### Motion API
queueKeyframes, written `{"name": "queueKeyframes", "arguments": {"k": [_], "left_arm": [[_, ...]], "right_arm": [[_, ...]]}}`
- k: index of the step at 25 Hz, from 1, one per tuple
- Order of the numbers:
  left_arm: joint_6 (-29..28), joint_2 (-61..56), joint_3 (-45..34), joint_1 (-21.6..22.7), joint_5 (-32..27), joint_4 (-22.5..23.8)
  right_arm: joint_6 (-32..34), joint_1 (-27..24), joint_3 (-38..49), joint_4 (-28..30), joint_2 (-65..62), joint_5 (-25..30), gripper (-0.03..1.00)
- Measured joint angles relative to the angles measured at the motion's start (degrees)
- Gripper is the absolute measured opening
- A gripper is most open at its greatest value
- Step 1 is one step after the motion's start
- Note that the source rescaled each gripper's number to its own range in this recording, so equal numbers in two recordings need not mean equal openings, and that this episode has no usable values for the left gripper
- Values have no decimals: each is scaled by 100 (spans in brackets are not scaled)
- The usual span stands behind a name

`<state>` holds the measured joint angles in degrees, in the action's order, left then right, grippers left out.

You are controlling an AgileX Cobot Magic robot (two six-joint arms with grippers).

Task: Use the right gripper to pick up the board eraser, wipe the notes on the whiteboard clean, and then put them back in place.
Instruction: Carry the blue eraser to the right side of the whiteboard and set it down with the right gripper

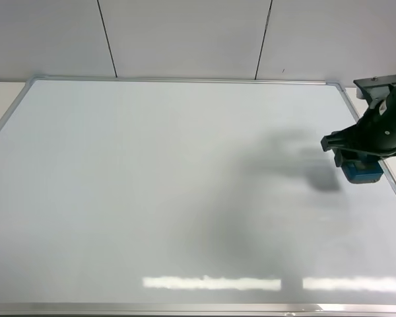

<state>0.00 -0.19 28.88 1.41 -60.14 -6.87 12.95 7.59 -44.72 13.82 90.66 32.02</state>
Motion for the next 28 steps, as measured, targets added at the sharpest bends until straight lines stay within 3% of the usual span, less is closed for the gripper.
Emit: {"name": "queueKeyframes", "arguments": {"k": [8, 28], "left_arm": [[0, 0, 0, 0, 0, 0], [0, 0, 0, 0, 0, 0]], "right_arm": [[0, -228, 723, 42, 0, -1227, 0], [-88, -258, 827, -63, 336, -1405, 0]]}}
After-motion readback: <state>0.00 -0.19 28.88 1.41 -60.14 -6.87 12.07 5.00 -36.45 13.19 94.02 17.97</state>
